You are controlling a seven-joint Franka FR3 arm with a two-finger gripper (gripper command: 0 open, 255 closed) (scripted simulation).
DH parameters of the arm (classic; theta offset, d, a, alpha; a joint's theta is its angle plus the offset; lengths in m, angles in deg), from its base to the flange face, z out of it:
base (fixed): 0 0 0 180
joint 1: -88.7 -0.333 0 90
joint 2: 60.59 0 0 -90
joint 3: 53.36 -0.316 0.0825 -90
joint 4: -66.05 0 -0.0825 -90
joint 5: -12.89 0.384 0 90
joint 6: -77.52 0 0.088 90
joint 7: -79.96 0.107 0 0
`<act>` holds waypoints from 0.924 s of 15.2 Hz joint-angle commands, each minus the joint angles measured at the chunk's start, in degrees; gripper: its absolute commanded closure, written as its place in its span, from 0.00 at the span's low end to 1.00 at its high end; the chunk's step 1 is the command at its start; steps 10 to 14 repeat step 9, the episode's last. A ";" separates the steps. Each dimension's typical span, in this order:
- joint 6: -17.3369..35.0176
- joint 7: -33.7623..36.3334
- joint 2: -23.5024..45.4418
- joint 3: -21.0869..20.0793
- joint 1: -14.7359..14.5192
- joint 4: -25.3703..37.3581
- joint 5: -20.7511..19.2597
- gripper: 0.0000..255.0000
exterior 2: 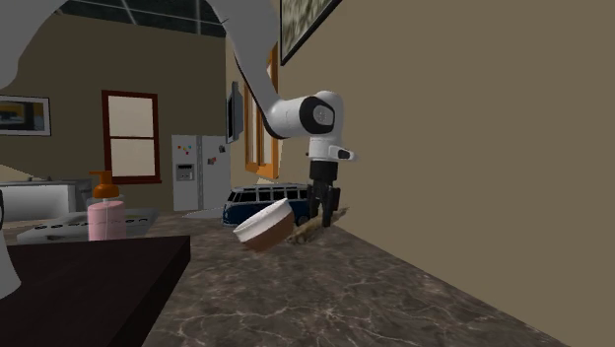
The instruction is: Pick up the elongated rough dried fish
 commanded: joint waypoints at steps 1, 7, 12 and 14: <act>-0.99 -0.26 -1.12 -0.25 0.25 -0.12 0.30 1.00; -3.90 -0.78 -4.42 -0.98 0.77 -0.46 1.20 1.00; -3.98 -0.80 -4.50 -1.00 0.78 -0.46 1.22 1.00; -3.98 -0.80 -4.50 -1.00 0.78 -0.46 1.22 1.00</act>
